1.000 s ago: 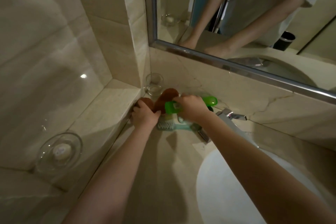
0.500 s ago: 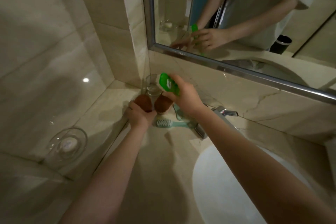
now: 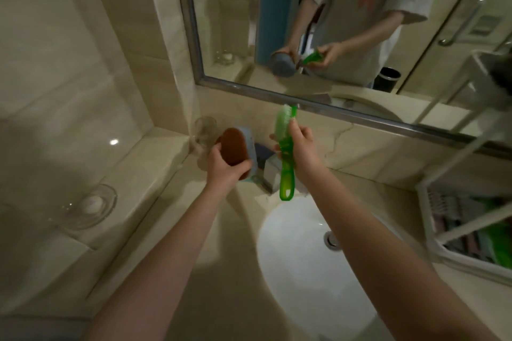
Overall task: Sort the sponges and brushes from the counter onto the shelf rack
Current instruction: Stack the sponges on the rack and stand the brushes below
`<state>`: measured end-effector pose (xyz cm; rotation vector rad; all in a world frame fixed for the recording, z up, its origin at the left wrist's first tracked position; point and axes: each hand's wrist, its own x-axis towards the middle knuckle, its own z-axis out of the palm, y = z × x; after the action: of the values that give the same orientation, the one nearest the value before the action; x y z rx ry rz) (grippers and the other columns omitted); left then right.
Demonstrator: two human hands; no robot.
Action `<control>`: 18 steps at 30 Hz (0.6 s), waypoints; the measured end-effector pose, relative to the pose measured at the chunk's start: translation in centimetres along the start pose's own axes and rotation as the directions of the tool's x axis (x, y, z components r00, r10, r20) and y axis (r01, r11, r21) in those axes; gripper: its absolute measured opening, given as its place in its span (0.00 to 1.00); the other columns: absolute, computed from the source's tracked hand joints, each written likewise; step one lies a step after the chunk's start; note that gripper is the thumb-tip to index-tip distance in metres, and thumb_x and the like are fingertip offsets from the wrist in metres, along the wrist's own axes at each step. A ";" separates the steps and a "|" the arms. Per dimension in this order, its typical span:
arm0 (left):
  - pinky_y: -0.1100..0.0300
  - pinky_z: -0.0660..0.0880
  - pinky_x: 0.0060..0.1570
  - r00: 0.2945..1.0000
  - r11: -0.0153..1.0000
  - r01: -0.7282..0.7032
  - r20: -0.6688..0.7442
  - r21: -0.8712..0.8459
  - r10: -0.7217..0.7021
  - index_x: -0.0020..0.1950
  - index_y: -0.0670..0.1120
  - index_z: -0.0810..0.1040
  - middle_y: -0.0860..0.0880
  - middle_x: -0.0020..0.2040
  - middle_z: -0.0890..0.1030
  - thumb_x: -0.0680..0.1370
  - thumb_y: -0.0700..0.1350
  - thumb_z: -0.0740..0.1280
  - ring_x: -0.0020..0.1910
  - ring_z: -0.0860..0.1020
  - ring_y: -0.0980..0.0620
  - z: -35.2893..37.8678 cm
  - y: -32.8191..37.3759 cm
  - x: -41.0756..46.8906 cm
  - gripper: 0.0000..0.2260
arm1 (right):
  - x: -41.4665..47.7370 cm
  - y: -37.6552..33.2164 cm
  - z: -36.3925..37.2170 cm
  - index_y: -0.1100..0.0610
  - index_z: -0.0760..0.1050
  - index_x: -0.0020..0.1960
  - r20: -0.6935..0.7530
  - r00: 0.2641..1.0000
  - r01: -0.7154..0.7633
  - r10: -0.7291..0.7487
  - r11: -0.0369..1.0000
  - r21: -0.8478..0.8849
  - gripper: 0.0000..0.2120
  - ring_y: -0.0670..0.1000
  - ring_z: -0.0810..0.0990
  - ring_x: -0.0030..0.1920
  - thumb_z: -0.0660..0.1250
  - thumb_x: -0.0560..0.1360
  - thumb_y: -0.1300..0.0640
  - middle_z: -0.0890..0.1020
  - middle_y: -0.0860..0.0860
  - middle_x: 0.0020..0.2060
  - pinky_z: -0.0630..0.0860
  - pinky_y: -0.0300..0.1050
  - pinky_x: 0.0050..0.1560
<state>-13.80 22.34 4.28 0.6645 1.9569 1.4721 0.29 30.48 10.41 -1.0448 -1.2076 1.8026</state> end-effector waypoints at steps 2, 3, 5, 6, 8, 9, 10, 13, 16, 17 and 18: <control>0.55 0.73 0.58 0.998 1.000 0.004 0.066 -0.028 -0.002 0.69 0.46 0.61 0.49 0.60 0.71 0.66 0.43 0.76 0.57 0.73 0.50 1.8 0.6 -1.8 0.36 | -0.9 0.5 -2.8 0.63 0.65 0.66 -0.016 0.997 -0.075 0.075 0.997 0.026 0.22 0.50 0.82 0.34 0.57 0.81 0.47 0.79 0.63 0.54 0.77 0.42 0.30; 0.56 0.72 0.56 0.996 0.999 0.000 0.086 -0.039 0.004 0.68 0.46 0.61 0.49 0.60 0.71 0.67 0.42 0.76 0.56 0.73 0.51 2.6 1.0 -2.6 0.35 | -1.3 0.7 -4.2 0.64 0.66 0.65 -0.024 0.994 -0.104 0.105 0.993 0.055 0.22 0.51 0.81 0.34 0.57 0.80 0.47 0.79 0.63 0.52 0.77 0.41 0.30; 0.57 0.73 0.55 0.992 0.997 -0.014 0.125 -0.082 0.024 0.66 0.45 0.62 0.47 0.59 0.73 0.67 0.41 0.75 0.55 0.74 0.50 4.4 1.7 -4.2 0.32 | -2.2 0.8 -6.8 0.65 0.69 0.63 -0.006 0.986 -0.162 0.165 0.976 0.145 0.19 0.52 0.81 0.37 0.60 0.80 0.51 0.80 0.60 0.47 0.79 0.42 0.32; 0.56 0.74 0.55 0.989 0.993 -0.010 0.148 -0.116 0.027 0.64 0.45 0.63 0.46 0.59 0.74 0.67 0.41 0.76 0.56 0.75 0.49 5.3 1.9 -4.8 0.31 | -2.9 0.6 -8.0 0.65 0.70 0.61 0.028 0.983 -0.185 0.183 0.966 0.181 0.16 0.53 0.81 0.39 0.61 0.79 0.55 0.79 0.59 0.46 0.81 0.41 0.36; 0.54 0.75 0.54 0.979 0.983 0.031 0.204 -0.179 0.006 0.66 0.44 0.63 0.45 0.60 0.75 0.65 0.44 0.76 0.56 0.76 0.47 6.9 2.3 -5.9 0.34 | -4.4 0.1 -10.2 0.64 0.71 0.58 0.102 0.975 -0.212 0.197 0.961 0.178 0.09 0.54 0.80 0.43 0.62 0.78 0.64 0.78 0.58 0.46 0.81 0.40 0.43; 0.53 0.75 0.55 0.972 0.978 0.063 0.235 -0.200 -0.015 0.68 0.45 0.63 0.45 0.60 0.75 0.64 0.46 0.75 0.57 0.76 0.47 7.6 2.6 -6.5 0.36 | -5.1 0.1 -11.2 0.64 0.72 0.57 0.123 0.973 -0.214 0.196 0.963 0.164 0.10 0.54 0.80 0.45 0.61 0.76 0.69 0.79 0.59 0.46 0.80 0.40 0.46; 0.52 0.75 0.57 0.963 0.973 0.093 0.266 -0.212 -0.034 0.68 0.47 0.63 0.46 0.60 0.75 0.63 0.48 0.75 0.57 0.76 0.47 8.4 2.8 -7.0 0.37 | -5.8 0.0 -12.2 0.65 0.72 0.58 0.135 0.972 -0.213 0.193 0.965 0.155 0.14 0.55 0.81 0.47 0.60 0.74 0.74 0.79 0.60 0.47 0.80 0.40 0.49; 0.50 0.74 0.60 0.924 0.958 0.165 0.377 -0.234 -0.067 0.65 0.48 0.68 0.45 0.60 0.77 0.62 0.49 0.75 0.58 0.76 0.47 10.7 3.1 -8.9 0.33 | -7.5 0.1 -15.2 0.67 0.70 0.63 0.111 0.975 -0.206 0.192 0.969 0.133 0.22 0.56 0.82 0.46 0.55 0.72 0.80 0.78 0.63 0.48 0.81 0.42 0.48; 0.56 0.74 0.53 0.876 0.942 0.218 0.477 -0.255 -0.074 0.67 0.44 0.68 0.46 0.57 0.78 0.72 0.40 0.71 0.56 0.77 0.48 13.2 2.9 -11.2 0.25 | -9.4 0.5 -18.4 0.64 0.69 0.60 0.087 0.980 -0.184 0.179 0.982 0.047 0.19 0.53 0.85 0.36 0.54 0.74 0.79 0.79 0.60 0.45 0.82 0.41 0.38; 0.58 0.74 0.51 0.857 0.941 0.233 0.510 -0.244 -0.080 0.67 0.44 0.69 0.47 0.54 0.78 0.73 0.39 0.69 0.56 0.76 0.48 13.9 2.9 -12.0 0.23 | -10.0 0.6 -19.5 0.62 0.69 0.57 0.073 0.981 -0.184 0.182 0.983 0.016 0.18 0.52 0.84 0.33 0.55 0.74 0.79 0.80 0.59 0.43 0.81 0.41 0.35; 0.59 0.74 0.49 0.833 0.939 0.252 0.546 -0.236 -0.086 0.65 0.44 0.70 0.47 0.52 0.78 0.75 0.38 0.68 0.55 0.76 0.48 14.6 2.9 -12.9 0.20 | -10.6 0.8 -20.6 0.61 0.69 0.53 0.058 0.980 -0.190 0.190 0.982 -0.005 0.16 0.52 0.84 0.31 0.55 0.74 0.79 0.82 0.57 0.41 0.81 0.41 0.32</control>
<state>5.77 23.89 6.13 0.6522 1.2985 1.2658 23.15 28.43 7.32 -1.1468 -1.1744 1.9919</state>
